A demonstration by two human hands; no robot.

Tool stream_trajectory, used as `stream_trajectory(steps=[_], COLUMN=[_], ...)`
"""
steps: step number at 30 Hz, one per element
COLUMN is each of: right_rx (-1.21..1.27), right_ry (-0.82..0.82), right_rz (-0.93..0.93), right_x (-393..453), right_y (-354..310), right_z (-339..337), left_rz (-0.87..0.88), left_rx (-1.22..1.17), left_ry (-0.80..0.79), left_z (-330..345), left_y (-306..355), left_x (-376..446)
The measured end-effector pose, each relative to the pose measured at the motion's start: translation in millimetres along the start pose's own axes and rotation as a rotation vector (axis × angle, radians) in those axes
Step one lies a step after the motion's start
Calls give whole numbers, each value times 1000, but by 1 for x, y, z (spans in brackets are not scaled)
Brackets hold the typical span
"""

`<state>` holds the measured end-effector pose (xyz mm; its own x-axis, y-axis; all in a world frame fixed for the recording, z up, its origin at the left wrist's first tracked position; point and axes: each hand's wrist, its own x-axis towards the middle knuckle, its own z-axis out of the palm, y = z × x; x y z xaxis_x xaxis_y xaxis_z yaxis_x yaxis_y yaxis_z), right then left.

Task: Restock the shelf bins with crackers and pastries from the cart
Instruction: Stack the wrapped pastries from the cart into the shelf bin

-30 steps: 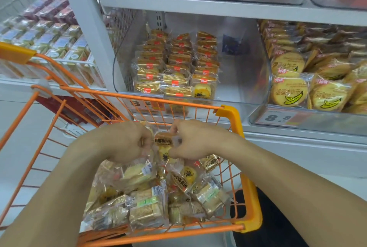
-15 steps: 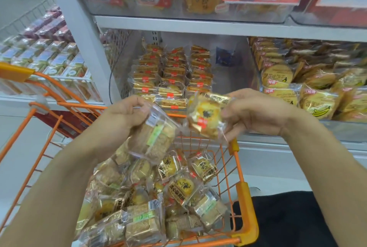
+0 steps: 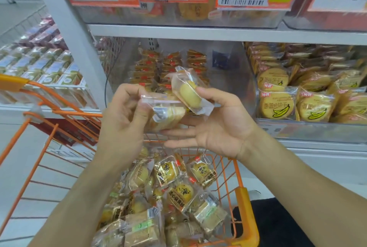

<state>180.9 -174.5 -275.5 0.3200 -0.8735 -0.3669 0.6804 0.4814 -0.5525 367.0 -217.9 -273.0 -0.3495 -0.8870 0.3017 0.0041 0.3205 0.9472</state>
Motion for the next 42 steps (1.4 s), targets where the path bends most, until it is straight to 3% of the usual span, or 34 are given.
stream_trajectory(steps=[3, 7, 9, 11, 14, 17, 19, 22, 25, 29, 37, 42], right_rx=[82, 15, 1, 15, -13, -56, -114, -239, -390, -426, -613, -978], right_ry=[-10, -46, -95, -139, -128, -139, -136, -74, 86, 219, 429, 542], right_rz=[-73, -174, -221, -262, -296, -281, -261, -279, -370, -487, -593, -645], right_x=[0, 1, 1, 2, 2, 3, 3, 2, 2, 0, 4, 5], right_y=[1, -1, -1, -2, -1, -1, -2, -5, -10, -12, 8, 18], right_z=[3, 2, 0, 0, -3, -6, -6, -8, -10, -13, -3, 3], left_rz=[82, 33, -77, -229, -457, -778, -864, -809, -690, -464, -559, -564], left_rx=[136, 225, 67, -156, -256, -517, -638, -586, -526, -209, -366, -413], left_ry=[-111, -135, -111, 10, 194, 21, -87, -65, 39, 190, 142, 147], left_z=[-5, -15, -14, -10, -5, -5, -4, 0, 1, 5, 16, 17], left_y=[-2, -2, 0, 2, 1, 2, 2, -2, -5, -8, -5, -5], left_x=[-3, -1, 0, 2, 3, 1, 0, 1, 1, -2, -8, -7])
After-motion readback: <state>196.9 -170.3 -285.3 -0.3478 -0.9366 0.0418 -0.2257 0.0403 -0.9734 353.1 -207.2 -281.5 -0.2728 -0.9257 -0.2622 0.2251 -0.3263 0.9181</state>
